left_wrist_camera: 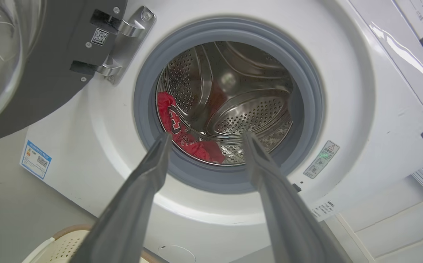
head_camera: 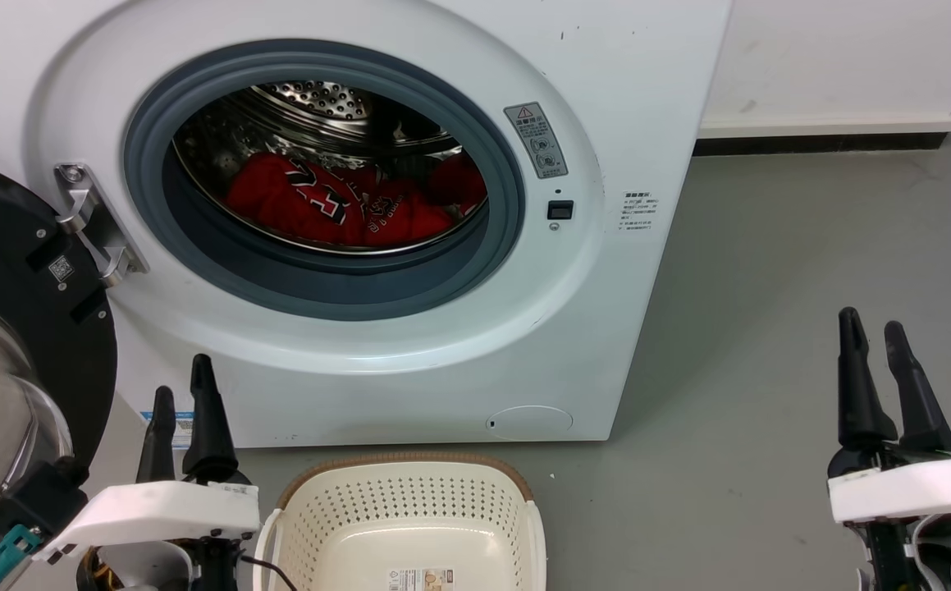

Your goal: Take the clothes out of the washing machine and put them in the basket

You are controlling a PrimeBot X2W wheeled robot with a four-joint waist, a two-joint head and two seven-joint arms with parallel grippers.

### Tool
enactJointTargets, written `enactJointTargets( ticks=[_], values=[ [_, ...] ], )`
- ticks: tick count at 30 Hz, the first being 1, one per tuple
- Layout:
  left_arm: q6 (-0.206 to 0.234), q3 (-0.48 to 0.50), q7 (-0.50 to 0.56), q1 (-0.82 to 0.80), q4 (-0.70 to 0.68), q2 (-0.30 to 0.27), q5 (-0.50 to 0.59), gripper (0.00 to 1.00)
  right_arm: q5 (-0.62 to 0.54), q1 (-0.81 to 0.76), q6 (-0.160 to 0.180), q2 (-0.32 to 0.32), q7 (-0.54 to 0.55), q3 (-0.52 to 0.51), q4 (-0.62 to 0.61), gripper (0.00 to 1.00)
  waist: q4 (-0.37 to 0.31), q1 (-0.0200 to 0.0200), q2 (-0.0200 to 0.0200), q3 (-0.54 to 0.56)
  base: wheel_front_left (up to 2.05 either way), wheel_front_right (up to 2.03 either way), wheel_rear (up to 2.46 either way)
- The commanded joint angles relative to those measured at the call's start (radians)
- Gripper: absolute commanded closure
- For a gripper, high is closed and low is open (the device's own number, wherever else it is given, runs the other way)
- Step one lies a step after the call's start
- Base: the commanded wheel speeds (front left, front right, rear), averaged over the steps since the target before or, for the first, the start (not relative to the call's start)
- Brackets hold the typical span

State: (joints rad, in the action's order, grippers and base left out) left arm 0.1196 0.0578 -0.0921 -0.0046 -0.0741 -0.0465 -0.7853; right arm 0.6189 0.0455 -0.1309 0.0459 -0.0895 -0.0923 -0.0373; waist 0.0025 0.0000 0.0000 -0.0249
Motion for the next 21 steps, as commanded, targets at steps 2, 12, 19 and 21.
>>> enactJointTargets(
  ticks=[2, 12, 19, 21],
  values=[
    [-0.022, -0.006, -0.015, -0.001, -0.036, -0.003, 0.05, 0.0, -0.088, 0.007, 0.0, 0.004, -0.017, 0.018, -0.038, 0.0, 0.001, 0.0, 0.0, -0.001, 0.0, 0.0, 0.0],
    [0.015, -0.053, -0.044, -0.001, -0.133, -0.016, 0.266, 0.0, -0.262, -0.011, 0.0, 0.005, -0.046, 0.035, -0.068, 0.0, -0.001, 0.0, 0.0, -0.006, 0.0, 0.0, 0.0],
    [0.106, -0.171, -0.064, -0.01, -0.151, -0.086, 0.372, 0.0, -0.362, -0.022, 0.0, 0.005, -0.065, 0.047, -0.077, 0.0, -0.003, 0.0, 0.0, -0.012, 0.0, 0.0, 0.0],
    [0.137, -0.209, -0.067, -0.012, -0.149, -0.105, 0.393, 0.0, -0.39, -0.024, 0.0, 0.005, -0.07, 0.048, -0.072, 0.0, -0.003, 0.0, 0.0, -0.013, 0.0, 0.0, 0.0]
  ],
)
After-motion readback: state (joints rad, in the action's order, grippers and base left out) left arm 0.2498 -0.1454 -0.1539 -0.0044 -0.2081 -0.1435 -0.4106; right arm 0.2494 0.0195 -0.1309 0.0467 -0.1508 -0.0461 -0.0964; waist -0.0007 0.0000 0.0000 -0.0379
